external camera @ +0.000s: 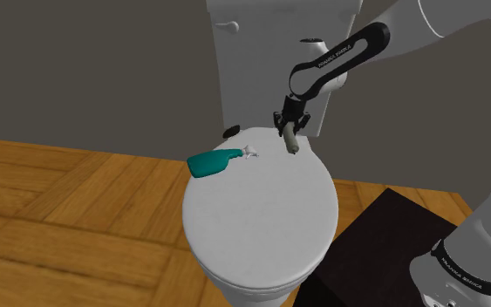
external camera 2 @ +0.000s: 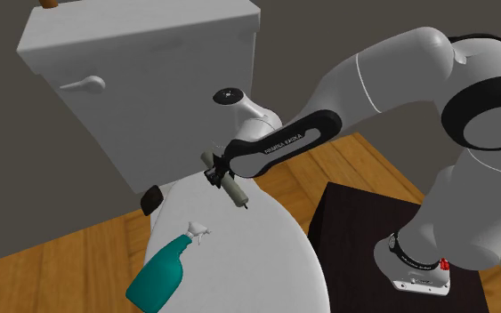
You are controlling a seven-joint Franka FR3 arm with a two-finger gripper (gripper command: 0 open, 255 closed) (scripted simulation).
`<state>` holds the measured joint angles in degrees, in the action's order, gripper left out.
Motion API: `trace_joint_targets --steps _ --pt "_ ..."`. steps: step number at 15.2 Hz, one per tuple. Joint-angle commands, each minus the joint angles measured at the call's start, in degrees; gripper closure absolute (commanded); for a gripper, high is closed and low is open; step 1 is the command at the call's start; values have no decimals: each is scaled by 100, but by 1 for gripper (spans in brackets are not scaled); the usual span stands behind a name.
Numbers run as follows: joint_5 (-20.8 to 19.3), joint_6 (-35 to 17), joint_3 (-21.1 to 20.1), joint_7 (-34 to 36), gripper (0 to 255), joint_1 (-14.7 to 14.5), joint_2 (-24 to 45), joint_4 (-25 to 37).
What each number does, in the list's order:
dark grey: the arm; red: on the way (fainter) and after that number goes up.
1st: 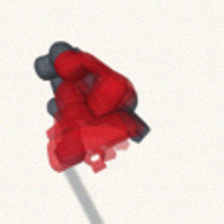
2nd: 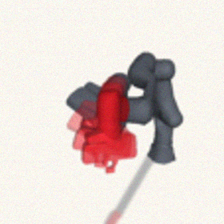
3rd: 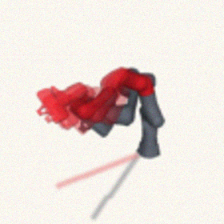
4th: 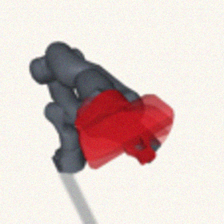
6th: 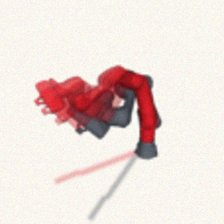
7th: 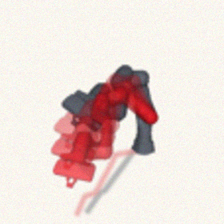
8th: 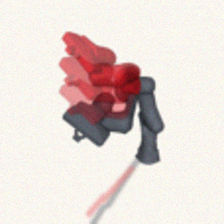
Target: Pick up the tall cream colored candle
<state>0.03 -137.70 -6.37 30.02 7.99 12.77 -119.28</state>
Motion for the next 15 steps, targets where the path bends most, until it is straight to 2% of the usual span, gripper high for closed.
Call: trace_joint_targets --steps 1,13,15 --pt "12 120 -3 -7 255 5 -84 40" --pt "71 964 -15 -32 255 21 -544 426" --pt "72 975 -15 -32 255 21 -549 432"
